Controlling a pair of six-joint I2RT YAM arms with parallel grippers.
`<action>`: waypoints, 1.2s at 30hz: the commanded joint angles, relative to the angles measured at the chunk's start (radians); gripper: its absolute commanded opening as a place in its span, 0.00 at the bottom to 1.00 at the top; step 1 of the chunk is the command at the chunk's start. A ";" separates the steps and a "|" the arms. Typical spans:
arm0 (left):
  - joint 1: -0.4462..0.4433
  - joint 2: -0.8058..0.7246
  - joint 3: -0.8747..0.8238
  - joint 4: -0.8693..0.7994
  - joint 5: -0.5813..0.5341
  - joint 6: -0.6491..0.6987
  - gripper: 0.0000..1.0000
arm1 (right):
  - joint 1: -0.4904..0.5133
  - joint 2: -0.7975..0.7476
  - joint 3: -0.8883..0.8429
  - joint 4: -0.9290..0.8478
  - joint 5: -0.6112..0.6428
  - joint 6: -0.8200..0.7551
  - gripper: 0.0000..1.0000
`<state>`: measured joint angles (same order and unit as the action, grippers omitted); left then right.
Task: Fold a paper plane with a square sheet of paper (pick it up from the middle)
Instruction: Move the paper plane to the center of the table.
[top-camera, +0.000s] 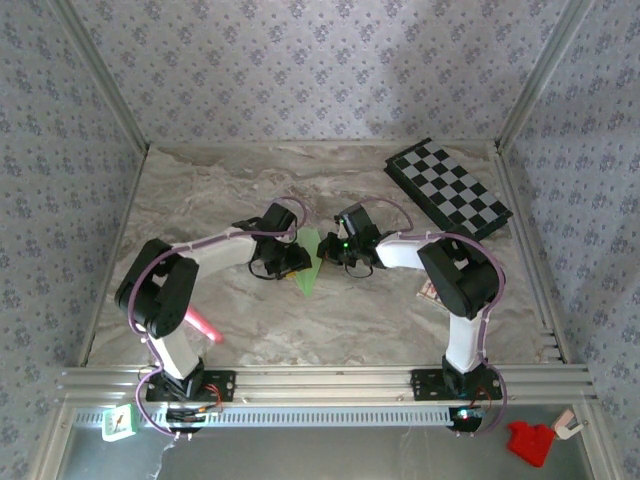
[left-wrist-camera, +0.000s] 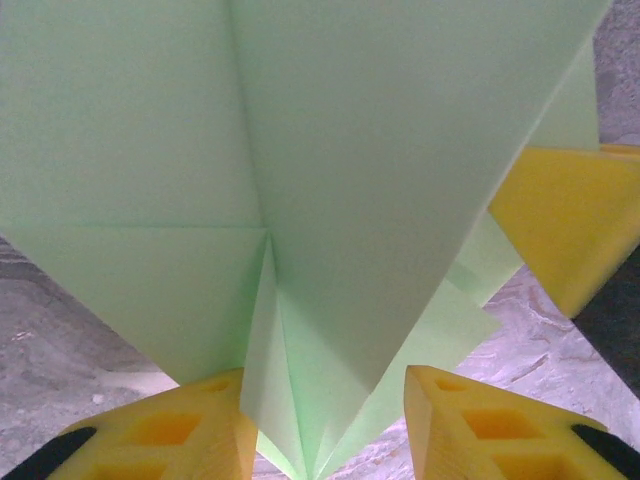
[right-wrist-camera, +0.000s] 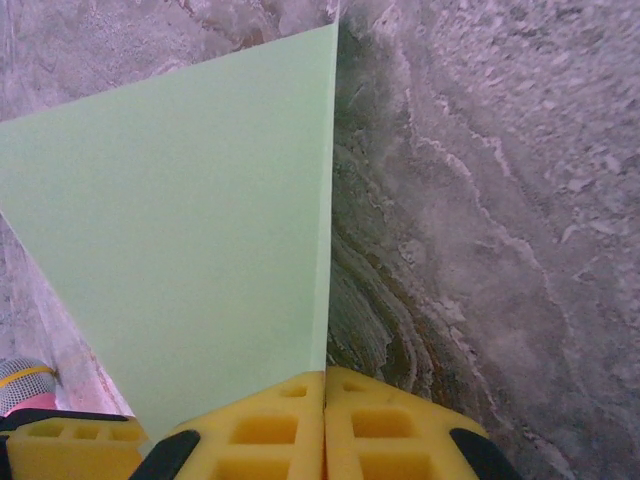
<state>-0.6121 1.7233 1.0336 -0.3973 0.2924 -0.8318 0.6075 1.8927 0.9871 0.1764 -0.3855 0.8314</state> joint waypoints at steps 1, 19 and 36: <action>-0.014 0.015 0.026 -0.031 -0.014 0.023 0.44 | 0.003 0.017 0.026 -0.003 -0.019 0.019 0.08; -0.057 0.059 0.076 -0.075 -0.025 0.122 0.62 | 0.003 0.018 0.033 -0.005 -0.030 0.027 0.09; -0.060 0.055 0.108 -0.132 -0.113 0.123 0.51 | 0.001 0.014 0.030 -0.012 -0.027 0.023 0.08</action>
<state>-0.6640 1.7767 1.1118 -0.4896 0.2096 -0.7158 0.6075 1.8935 0.9939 0.1764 -0.4076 0.8494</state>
